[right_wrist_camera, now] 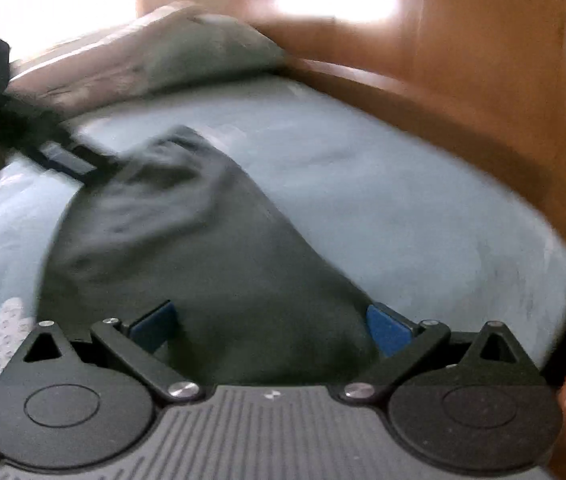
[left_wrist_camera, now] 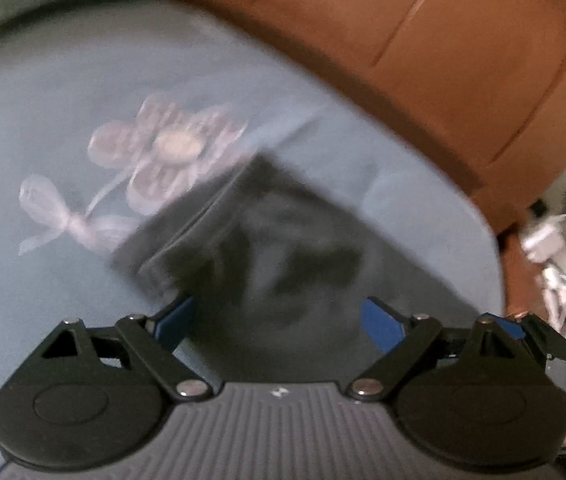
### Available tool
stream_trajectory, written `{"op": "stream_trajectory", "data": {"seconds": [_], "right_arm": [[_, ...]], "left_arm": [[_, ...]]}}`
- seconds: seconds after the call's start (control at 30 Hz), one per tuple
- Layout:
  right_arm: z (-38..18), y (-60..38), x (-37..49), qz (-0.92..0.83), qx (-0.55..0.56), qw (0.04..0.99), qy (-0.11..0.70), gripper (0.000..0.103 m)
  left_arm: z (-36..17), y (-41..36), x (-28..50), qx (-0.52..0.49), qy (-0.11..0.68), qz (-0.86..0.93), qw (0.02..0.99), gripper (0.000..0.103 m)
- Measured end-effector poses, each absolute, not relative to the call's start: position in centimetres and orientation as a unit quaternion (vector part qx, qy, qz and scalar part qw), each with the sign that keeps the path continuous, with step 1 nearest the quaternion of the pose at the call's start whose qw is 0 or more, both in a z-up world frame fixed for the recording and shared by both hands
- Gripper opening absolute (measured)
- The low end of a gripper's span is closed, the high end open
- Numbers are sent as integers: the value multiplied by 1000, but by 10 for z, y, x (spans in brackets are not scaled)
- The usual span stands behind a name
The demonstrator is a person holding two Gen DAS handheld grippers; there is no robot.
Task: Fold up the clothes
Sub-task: 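Carry the bundle and lay it flat on the bed with both grippers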
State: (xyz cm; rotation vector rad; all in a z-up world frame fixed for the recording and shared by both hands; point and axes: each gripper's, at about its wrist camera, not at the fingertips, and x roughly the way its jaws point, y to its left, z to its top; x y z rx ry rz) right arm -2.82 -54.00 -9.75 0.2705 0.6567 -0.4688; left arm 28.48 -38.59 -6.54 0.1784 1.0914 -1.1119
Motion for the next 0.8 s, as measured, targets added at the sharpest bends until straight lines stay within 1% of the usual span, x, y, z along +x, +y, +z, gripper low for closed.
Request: {"op": "stream_trajectory", "data": {"seconds": [0.03,0.13,0.2,0.27,0.37,0.43,0.53,0.63,0.73,0.8], "right_arm": [[-97,-547,-35,-237,149,908,312,103],[-77,-548,-55,-262,153,912,276,103],[-66,-543,-65,-243,168,920,257,103],[-65,-539,-64,-200,192,924,262,103],[-78,-540,-56,-178,229,912,289,103],[-86,-551,-52,-195,242,909,277,103],[-80,-565,-51,-266,228,897,269,103],[-62,-560,-61,-238,244,912,228,103],[-56,-534,-52,-193,206,928,243,103],[-65,-520,-40,-176,176,931,267,103]], "left_arm": [[-68,-384,286,84,497,-492,710,90],[-63,-371,282,87,487,-488,719,90],[-58,-362,277,80,483,-496,717,90],[-54,-354,270,78,482,-504,712,90],[-51,-346,258,74,489,-516,700,90],[-48,-337,249,75,489,-521,696,90],[-41,-320,236,89,479,-514,706,90],[-37,-300,226,95,472,-507,715,90],[-36,-282,214,118,457,-482,738,91],[-37,-270,204,135,445,-468,751,91]]}}
